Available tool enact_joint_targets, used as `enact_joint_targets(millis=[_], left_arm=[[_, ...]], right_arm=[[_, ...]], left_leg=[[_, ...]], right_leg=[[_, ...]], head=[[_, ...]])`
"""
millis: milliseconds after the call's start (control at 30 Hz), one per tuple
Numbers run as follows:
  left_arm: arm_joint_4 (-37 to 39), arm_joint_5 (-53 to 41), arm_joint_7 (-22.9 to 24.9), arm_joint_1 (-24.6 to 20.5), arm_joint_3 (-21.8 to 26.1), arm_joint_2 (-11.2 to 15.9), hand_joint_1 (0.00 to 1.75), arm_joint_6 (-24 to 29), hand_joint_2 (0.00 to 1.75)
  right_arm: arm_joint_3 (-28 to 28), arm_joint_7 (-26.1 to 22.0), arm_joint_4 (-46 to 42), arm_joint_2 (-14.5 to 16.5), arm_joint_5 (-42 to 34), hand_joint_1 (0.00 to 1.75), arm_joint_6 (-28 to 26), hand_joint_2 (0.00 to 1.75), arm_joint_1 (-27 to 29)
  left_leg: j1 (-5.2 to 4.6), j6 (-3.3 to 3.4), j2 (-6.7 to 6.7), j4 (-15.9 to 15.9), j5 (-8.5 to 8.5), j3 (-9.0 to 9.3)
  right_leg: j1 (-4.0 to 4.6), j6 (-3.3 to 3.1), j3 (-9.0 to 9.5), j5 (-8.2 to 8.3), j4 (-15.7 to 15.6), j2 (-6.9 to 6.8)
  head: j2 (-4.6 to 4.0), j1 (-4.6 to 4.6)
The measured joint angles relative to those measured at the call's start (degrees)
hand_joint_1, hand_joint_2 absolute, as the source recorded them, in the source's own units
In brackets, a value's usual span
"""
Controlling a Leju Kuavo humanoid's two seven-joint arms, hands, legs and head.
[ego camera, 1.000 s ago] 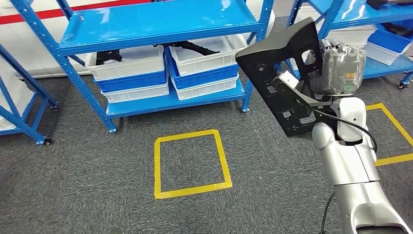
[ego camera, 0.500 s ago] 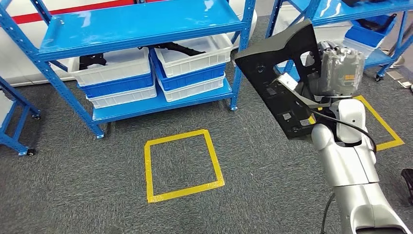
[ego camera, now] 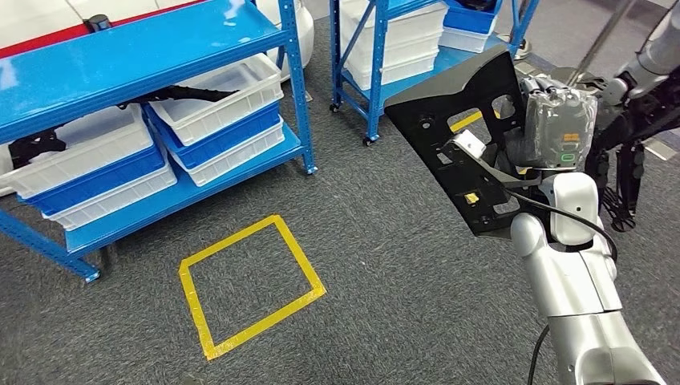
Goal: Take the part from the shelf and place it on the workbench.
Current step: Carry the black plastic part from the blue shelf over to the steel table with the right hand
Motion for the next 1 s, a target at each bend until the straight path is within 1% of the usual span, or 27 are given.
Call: enact_joint_targets(millis=[33,67,100,133,167,200,233,300,333,367,433,467,500,533,567,600,667,700,733,767,800,833,867,900,933,967,1000], left_arm=[[0.01,0.01,-0.02,0.02,0.00,0.00,0.00,0.00,1.75],[0.01,0.01,-0.08,0.02,0.00,-0.01,0.00,0.00,1.75],[0.01,0.03,-0.19,0.02,0.00,-0.01,0.00,0.01,1.75],[0.00,0.08,-0.39,0.01,0.03,0.05,0.00,0.03,1.75],[0.00,0.17,-0.65,0.05,0.07,0.08,0.00,0.06,1.75],[0.00,0.30,-1.02,0.10,0.14,0.12,0.00,0.05,1.75],[0.00,0.51,-1.47,0.14,0.24,0.15,0.00,-0.01,1.75],[0.01,0.92,-2.28,0.19,0.45,0.00,0.00,-0.25,1.75],[-0.01,1.07,-2.55,0.16,0.55,-0.10,0.00,-0.35,1.75],[-0.03,1.14,-2.70,0.17,0.62,-0.18,0.00,-0.40,1.75],[-0.06,1.14,-2.85,0.29,0.72,-0.25,0.00,-0.52,1.75],[-0.06,1.16,-2.86,0.39,0.77,-0.25,0.00,-0.56,1.75],[-0.06,1.17,-2.87,0.48,0.80,-0.27,0.00,-0.61,1.75],[-0.06,1.21,-2.99,0.54,0.83,-0.31,0.00,-0.63,1.75],[-0.06,1.27,-3.23,0.55,0.84,-0.33,0.00,-0.64,1.75],[-0.06,1.32,-3.62,0.55,0.85,-0.37,0.00,-0.60,1.75],[-0.13,1.33,-4.94,0.46,0.85,-0.42,0.00,-0.12,1.75],[-0.20,1.23,-5.66,0.42,0.85,-0.46,0.00,0.30,1.75],[-0.26,1.12,-6.35,0.35,0.85,-0.52,0.00,0.79,1.75],[-0.32,1.02,-6.92,0.28,0.85,-0.61,0.00,1.25,1.75],[-0.33,0.98,-7.29,0.21,0.85,-0.70,0.00,1.62,1.75],[-0.33,0.96,-7.63,0.11,0.85,-0.78,0.00,1.91,1.75],[-0.34,0.96,-7.89,0.04,0.85,-0.83,0.00,2.09,1.75],[-0.34,0.95,-8.09,0.01,0.85,-0.86,0.00,2.18,1.75],[-0.34,0.92,-8.23,0.02,0.85,-0.87,0.00,2.20,1.75],[-0.33,0.85,-8.28,0.06,0.85,-0.89,0.00,2.20,1.75],[-0.33,0.76,-8.28,0.11,0.85,-0.89,0.00,2.19,1.75]], right_arm=[[0.01,0.09,-0.02,0.07,0.17,1.52,0.02,1.75,0.24],[0.01,0.17,-0.04,0.13,0.40,1.52,0.04,1.75,0.47],[0.01,0.25,-0.12,0.23,0.64,1.52,0.07,1.75,0.63],[-0.01,0.35,-0.27,0.38,0.98,1.52,0.10,1.75,0.77],[-0.02,0.49,-0.44,0.54,1.35,1.52,0.15,1.75,0.79],[-0.03,0.67,-0.67,0.76,1.74,1.52,0.27,1.75,0.87],[-0.08,0.89,-0.93,0.92,2.16,1.52,0.44,1.75,1.09],[-0.25,1.20,-1.62,1.11,2.76,1.52,0.73,1.75,1.69],[-0.39,1.29,-2.02,1.10,2.93,1.52,0.78,1.75,1.95],[-0.51,1.34,-2.34,1.12,3.02,1.52,0.82,1.75,2.04],[-0.66,1.42,-2.75,1.15,3.07,1.52,0.92,1.75,2.11],[-0.67,1.44,-2.82,1.20,3.08,1.52,0.98,1.75,2.24],[-0.67,1.44,-2.87,1.23,3.09,1.52,1.00,1.75,2.48],[-0.68,1.44,-2.87,1.24,3.14,1.52,1.03,1.75,2.75],[-0.70,1.47,-2.92,1.25,3.22,1.52,1.07,1.75,2.95],[-0.74,1.52,-3.05,1.23,3.34,1.52,1.14,1.75,3.09],[-0.96,1.67,-3.68,1.22,3.65,1.52,1.37,1.75,3.30],[-1.11,1.74,-4.10,1.21,3.79,1.52,1.52,1.75,3.43],[-1.34,1.79,-4.52,1.17,3.88,1.52,1.68,1.75,3.67],[-1.58,1.82,-4.88,1.12,3.95,1.52,1.84,1.75,3.95],[-1.83,1.83,-5.21,1.07,4.01,1.52,1.93,1.75,4.28],[-2.04,1.84,-5.64,1.05,4.17,1.52,1.99,1.75,4.63],[-2.20,1.86,-6.05,1.08,4.40,1.52,2.05,1.75,4.90],[-2.30,1.90,-6.46,1.14,4.66,1.52,2.09,1.75,5.10],[-2.36,1.97,-6.81,1.26,4.96,1.52,2.14,1.75,5.34],[-2.41,2.04,-7.02,1.35,5.21,1.52,2.20,1.75,5.58],[-2.45,2.11,-7.18,1.45,5.40,1.52,2.25,1.75,5.89]], left_leg=[[-0.01,0.18,-0.18,0.73,0.42,-0.48],[-0.04,0.49,-0.41,-0.70,1.89,0.10],[-0.07,0.96,-1.03,-3.99,4.06,1.61],[-0.09,1.67,-2.56,-8.10,6.18,3.53],[-0.08,2.23,-3.99,-11.43,7.55,5.04],[-0.16,2.68,-5.06,-13.65,8.26,6.06],[-0.27,2.94,-5.58,-14.62,8.38,6.48],[-0.33,3.02,-4.14,-15.28,8.78,6.71],[-0.24,3.07,-3.36,-15.91,9.19,6.93],[-0.13,3.17,-2.48,-16.54,9.64,7.13],[-0.19,3.29,-0.70,-17.26,10.16,7.30],[-0.27,3.34,0.23,-17.23,10.20,7.20],[-0.33,3.32,1.15,-17.18,10.18,7.11],[-0.36,3.26,2.07,-17.12,10.14,7.03],[-0.35,3.16,2.94,-17.01,10.07,6.96],[-0.32,2.95,3.74,-16.84,9.93,6.94],[-0.49,2.21,5.13,-16.23,9.44,6.90],[-0.62,1.81,5.67,-15.92,9.18,6.88],[-0.75,1.45,6.19,-15.70,8.97,6.91],[-0.77,1.19,6.71,-15.64,8.85,6.98],[-0.68,0.93,7.19,-15.64,8.73,7.09],[-0.47,0.59,6.64,-15.37,8.30,7.05],[-0.25,0.30,5.32,-14.39,7.34,6.69],[-0.06,0.06,3.50,-12.27,5.74,5.82],[0.08,-0.08,1.49,-8.89,3.62,4.35],[0.11,-0.08,0.40,-5.01,1.59,2.62],[0.12,-0.06,-0.08,-1.48,0.16,0.97]], right_leg=[[0.18,-0.08,-0.07,0.08,0.03,0.80],[0.34,-0.11,-0.09,0.15,0.05,1.60],[0.48,-0.12,-0.08,0.24,0.07,2.39],[0.52,-0.05,-0.10,0.35,0.09,3.19],[0.63,0.09,-0.20,0.49,0.13,3.87],[0.59,0.32,-0.39,0.67,0.12,4.51],[0.44,0.66,-0.63,0.90,0.07,5.19],[0.42,1.49,-1.08,1.42,-0.18,6.42],[0.58,1.70,-1.54,1.30,0.13,5.80],[0.85,1.71,-2.37,0.60,1.39,4.29],[1.08,1.36,-5.33,-2.31,7.32,0.29],[0.98,1.34,-7.04,-3.90,11.22,-0.82],[0.81,1.51,-8.29,-4.94,14.23,-1.29],[0.58,1.90,-8.52,-5.23,15.30,-1.56],[0.32,2.42,-7.67,-4.81,14.37,-1.86],[0.04,3.03,-5.55,-3.70,11.04,-2.49],[-0.17,3.62,-1.01,-1.88,3.51,-5.08],[-0.12,3.47,0.30,-1.41,1.24,-5.91],[0.06,3.09,0.65,-1.40,0.50,-6.22],[0.25,2.75,0.54,-1.28,0.53,-5.61],[0.10,2.28,0.36,-1.21,0.60,-4.86],[-0.09,1.95,0.27,-1.10,0.56,-4.18],[-0.31,1.50,0.18,-0.93,0.52,-3.51],[-0.52,1.07,0.10,-0.75,0.47,-2.88],[-0.52,0.71,-0.03,-0.61,0.45,-2.19],[-0.41,0.41,-0.16,-0.51,0.46,-1.52],[-0.26,0.28,-0.26,-0.44,0.47,-0.79]], head=[[0.00,-0.08],[0.00,-0.15],[0.00,-0.22],[0.00,-0.26],[0.00,-0.16],[0.00,-0.14],[0.00,-0.12],[0.00,-0.27],[0.01,-0.24],[0.00,0.01],[0.00,0.58],[-0.01,0.82],[0.00,0.91],[0.00,1.01],[0.00,1.12],[0.00,1.22],[0.00,1.37],[0.00,1.36],[0.00,1.27],[0.00,1.15],[0.00,1.02],[0.00,0.79],[0.00,0.59],[0.00,0.32],[0.00,-0.02],[0.00,-0.22],[0.00,-0.39]])
